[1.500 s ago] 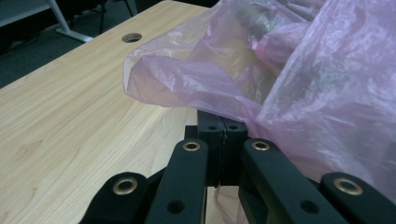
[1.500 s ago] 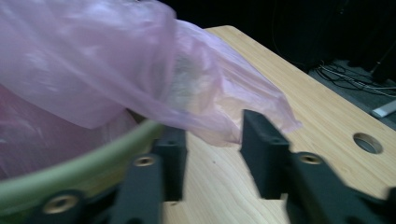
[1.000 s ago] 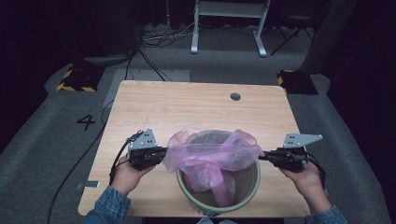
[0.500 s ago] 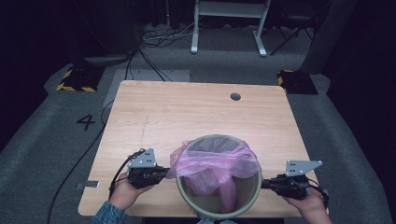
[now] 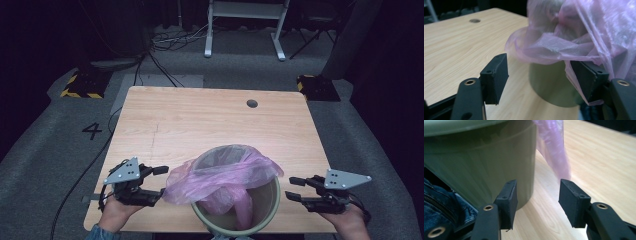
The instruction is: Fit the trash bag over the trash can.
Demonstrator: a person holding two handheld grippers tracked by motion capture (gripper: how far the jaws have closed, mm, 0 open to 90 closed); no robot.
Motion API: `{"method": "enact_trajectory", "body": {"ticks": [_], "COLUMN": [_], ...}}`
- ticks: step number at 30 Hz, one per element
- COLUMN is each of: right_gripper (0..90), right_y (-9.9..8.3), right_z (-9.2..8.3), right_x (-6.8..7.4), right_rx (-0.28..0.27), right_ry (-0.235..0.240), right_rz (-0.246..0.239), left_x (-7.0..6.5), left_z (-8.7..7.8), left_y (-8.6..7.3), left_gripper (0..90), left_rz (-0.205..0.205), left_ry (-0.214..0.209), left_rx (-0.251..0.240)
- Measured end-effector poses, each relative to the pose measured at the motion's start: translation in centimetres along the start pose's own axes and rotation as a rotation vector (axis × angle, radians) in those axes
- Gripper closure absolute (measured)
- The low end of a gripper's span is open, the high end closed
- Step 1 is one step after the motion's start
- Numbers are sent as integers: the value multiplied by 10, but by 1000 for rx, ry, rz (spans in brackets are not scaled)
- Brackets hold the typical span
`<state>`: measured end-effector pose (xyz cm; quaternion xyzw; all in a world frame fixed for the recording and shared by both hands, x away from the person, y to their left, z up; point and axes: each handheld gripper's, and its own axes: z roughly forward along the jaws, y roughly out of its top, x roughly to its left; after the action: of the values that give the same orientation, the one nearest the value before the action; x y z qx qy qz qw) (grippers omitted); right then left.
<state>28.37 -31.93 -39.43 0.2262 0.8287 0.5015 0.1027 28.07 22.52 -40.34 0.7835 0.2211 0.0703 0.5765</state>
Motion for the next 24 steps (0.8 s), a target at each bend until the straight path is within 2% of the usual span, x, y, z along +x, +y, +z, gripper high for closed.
{"method": "enact_trajectory", "body": {"ticks": [1, 5, 7, 10, 13, 15, 18, 19, 21, 23, 24], "right_gripper": [486, 474, 470, 464, 464, 462, 471, 527, 714, 849, 880], "right_y": [3, 21, 33, 51, 67, 77, 89, 91, 93, 93, 93], "right_z": [-5, -15, -15, -7, 4, 12, 27, 31, 37, 36, 33], "right_x": [0, 1, 2, 2, 3, 3, 2, 1, 3, 6, 8], "right_rx": [-5, -63, -87, -93, -89, -94, -83, -74, -42, -32, -31], "right_ry": [-10, -27, -21, -3, 19, 36, 71, 80, 96, 85, 85], "right_rz": [-4, -40, -63, -94, -121, -124, -136, -137, -135, -136, -133], "left_x": [-1, 1, 3, 2, 6, 8, 7, 6, 4, 1, 0], "left_z": [-3, -11, -10, -4, 0, 6, 15, 16, 17, 15, 14], "left_y": [1, 5, 9, 13, 16, 17, 19, 19, 20, 21, 20], "left_gripper": [311, 311, 354, 362, 363, 431, 552, 585, 676, 757, 784], "left_rz": [4, -20, -26, -13, -24, -30, -12, -6, 10, 18, 19], "left_ry": [6, 40, 29, 32, 52, 35, 12, 0, -13, -18, -22], "left_rx": [-2, -21, -12, -2, -6, 11, 41, 47, 47, 44, 39]}}
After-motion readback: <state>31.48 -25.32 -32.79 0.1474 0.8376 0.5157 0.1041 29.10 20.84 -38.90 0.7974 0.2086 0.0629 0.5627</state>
